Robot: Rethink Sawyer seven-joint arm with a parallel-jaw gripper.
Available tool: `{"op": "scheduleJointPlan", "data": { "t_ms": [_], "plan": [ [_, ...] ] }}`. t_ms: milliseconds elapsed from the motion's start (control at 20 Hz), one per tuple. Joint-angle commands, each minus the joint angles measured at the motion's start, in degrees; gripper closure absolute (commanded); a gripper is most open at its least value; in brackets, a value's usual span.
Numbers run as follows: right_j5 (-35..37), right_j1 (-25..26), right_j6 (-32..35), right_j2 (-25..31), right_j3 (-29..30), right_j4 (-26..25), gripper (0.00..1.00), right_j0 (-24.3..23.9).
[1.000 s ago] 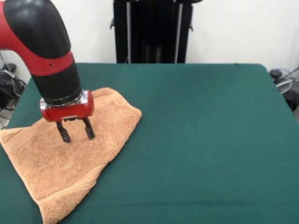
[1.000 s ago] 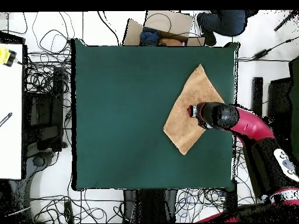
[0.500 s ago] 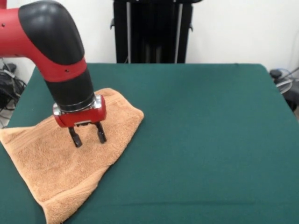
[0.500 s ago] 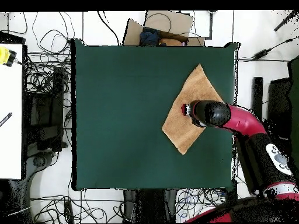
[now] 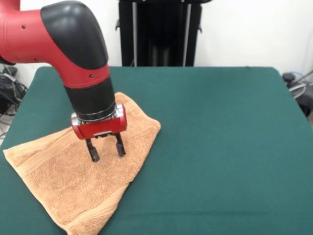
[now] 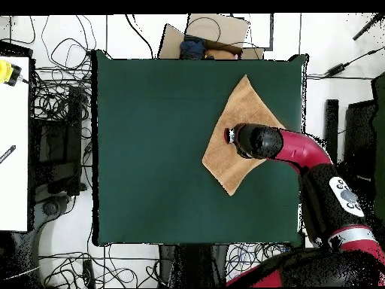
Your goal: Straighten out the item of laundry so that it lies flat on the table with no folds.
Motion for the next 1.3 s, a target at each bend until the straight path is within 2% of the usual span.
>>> {"op": "scheduleJointPlan", "data": {
  "t_ms": [50,100,450,950,1100,1300],
  "plan": [
    [-4.1,0.06,6.15,-0.2,0.77,-0.5,0.0,2.77],
    [-4.12,-0.04,5.93,-0.33,0.55,-0.38,1.0,2.94],
    [-1.88,0.16,5.08,-0.47,-1.19,0.15,1.0,3.8],
    [-3.21,-0.34,5.09,-0.36,0.42,-0.01,1.0,3.39],
    [-3.04,-1.36,6.61,-1.45,0.9,0.0,1.0,4.28],
    [-2.85,-5.27,9.23,-2.52,3.95,0.63,1.0,5.19]
  ]
}}
